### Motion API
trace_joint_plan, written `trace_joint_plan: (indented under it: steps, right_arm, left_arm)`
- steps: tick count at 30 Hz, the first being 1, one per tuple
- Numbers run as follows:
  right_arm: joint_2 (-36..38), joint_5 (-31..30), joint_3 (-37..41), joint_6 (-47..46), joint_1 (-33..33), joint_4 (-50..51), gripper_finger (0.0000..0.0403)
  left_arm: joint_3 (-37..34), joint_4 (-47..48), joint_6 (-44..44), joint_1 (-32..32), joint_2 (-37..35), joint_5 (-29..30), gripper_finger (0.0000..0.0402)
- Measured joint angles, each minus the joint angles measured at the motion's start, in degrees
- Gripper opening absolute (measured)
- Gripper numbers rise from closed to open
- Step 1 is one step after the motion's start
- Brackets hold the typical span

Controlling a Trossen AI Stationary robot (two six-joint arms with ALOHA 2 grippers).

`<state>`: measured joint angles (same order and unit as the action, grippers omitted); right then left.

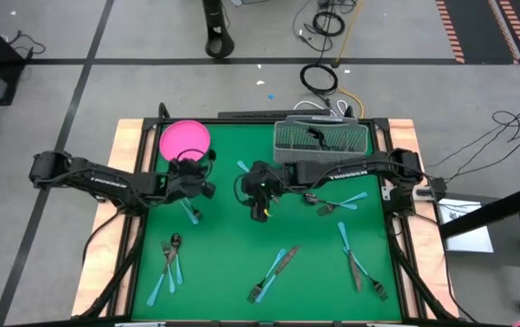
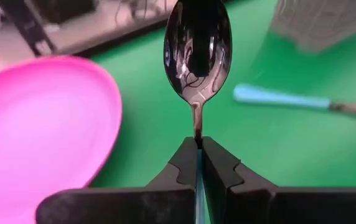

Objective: Sort silverware
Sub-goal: Put the top left black spoon into the cutlery rack with the other black spoons

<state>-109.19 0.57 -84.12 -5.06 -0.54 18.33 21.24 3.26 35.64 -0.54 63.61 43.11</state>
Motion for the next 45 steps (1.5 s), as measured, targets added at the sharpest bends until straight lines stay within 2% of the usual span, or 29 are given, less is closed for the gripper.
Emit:
trace_joint_plan:
  steps: [3,6,10,14,17,19,22,24,29,31,35,39,45]
  right_arm:
    - [-0.02,-0.52,0.02,3.50,0.76,-0.02,0.0160]
    - [0.00,0.08,1.23,7.21,0.40,-0.38,0.0160]
    - [1.84,4.43,6.00,6.96,-2.54,-6.68,0.0160]
    - [5.42,9.57,15.17,2.84,-4.69,-24.20,0.0160]
    - [6.80,11.92,23.31,-1.33,-5.12,-43.72,0.0160]
    - [6.80,14.53,27.40,-4.02,-5.13,-58.01,0.0160]
    - [6.39,16.09,29.60,-6.75,-5.11,-69.33,0.0160]
    - [6.28,16.69,29.51,-8.59,-5.08,-70.19,0.0160]
    - [6.21,23.61,26.34,-9.39,-5.02,-67.71,0.0160]
    - [6.19,25.42,25.29,-9.92,-4.92,-67.05,0.0160]
    - [6.21,25.64,23.34,-9.76,-4.34,-65.60,0.0160]
    - [6.20,25.30,21.65,-8.47,-3.65,-62.05,0.0160]
    - [6.21,25.25,21.40,-7.67,-3.41,-61.53,0.0160]
  left_arm:
    - [-0.89,-9.47,-4.18,-1.87,-0.15,-0.15,0.0004]
    - [-1.09,-16.45,-8.08,-3.41,-1.17,-3.02,0.0003]
    - [-1.16,-22.37,-14.48,-5.09,-5.89,-8.57,0.0003]
    - [-1.16,-25.04,-19.72,-6.43,-12.81,-15.22,0.0003]
    - [-1.44,-28.43,-22.66,-6.99,-16.58,-18.93,0.0002]
    - [-3.04,-35.17,-24.09,-7.05,-17.30,-22.23,0.0002]
    - [-5.64,-45.36,-25.02,-6.99,-16.39,-26.74,0.0002]
    - [-6.90,-51.21,-25.10,-6.99,-14.61,-29.36,0.0002]
    - [-7.46,-63.34,-26.12,-6.99,-8.60,-41.90,0.0002]
    - [-7.41,-68.83,-27.05,-7.03,-5.75,-45.24,0.0002]
    - [-6.89,-73.73,-27.08,-6.99,-0.94,-45.82,0.0002]
    - [-4.63,-73.83,-27.03,-6.99,2.93,-46.11,0.0002]
    - [-2.48,-73.78,-27.24,-6.94,4.93,-46.73,0.0002]
